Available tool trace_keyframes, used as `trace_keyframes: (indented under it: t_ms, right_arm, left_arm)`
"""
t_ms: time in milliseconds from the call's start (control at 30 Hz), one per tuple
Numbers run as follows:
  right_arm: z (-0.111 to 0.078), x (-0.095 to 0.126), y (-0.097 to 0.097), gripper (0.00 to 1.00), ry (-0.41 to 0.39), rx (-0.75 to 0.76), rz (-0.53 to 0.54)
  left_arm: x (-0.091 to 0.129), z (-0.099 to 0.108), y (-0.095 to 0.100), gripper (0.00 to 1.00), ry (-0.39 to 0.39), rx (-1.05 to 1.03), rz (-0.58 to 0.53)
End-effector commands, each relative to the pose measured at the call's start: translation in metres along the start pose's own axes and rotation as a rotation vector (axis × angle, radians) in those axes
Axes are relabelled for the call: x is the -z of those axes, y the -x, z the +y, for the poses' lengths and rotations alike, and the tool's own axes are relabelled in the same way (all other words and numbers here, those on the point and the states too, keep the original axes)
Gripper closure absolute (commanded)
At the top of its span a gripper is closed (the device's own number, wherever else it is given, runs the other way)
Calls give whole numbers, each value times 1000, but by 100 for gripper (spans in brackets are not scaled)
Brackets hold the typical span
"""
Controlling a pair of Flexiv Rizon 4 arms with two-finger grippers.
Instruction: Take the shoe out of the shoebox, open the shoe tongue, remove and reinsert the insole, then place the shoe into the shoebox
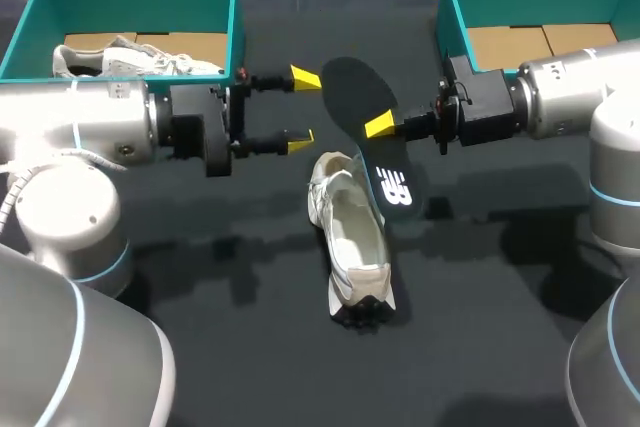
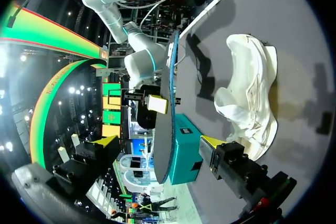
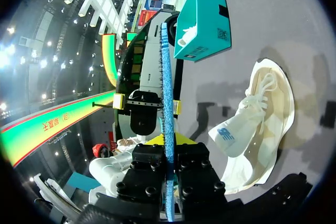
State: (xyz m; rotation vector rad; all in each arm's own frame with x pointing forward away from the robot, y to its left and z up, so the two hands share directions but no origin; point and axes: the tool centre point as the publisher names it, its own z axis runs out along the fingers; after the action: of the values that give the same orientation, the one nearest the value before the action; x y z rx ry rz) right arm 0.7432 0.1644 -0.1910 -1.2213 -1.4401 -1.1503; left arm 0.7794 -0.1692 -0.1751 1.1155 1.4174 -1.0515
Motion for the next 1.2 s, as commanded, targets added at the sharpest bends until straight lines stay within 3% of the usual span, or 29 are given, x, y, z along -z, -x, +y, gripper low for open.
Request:
trace_keyframes:
  t_ms: [33, 267, 567, 1033, 1200]
  right_arm:
    - [0, -3, 2, 100, 9, -7, 11]
    - [-5, -8, 7, 100, 41, -19, 68]
    - [-8, -12, 6, 100, 57, -20, 96]
    - [-7, -16, 4, 100, 47, -30, 108]
    - [-6, -17, 3, 100, 39, -40, 112]
  left_arm:
    - [-12, -6, -2, 0, 23, -2, -47]
    - [-30, -8, -6, 0, 55, -3, -51]
    - [-44, -8, -11, 50, 59, 0, -36]
    - [-50, -9, -18, 61, 74, -18, -25]
    - [-51, -11, -20, 71, 84, -43, -25]
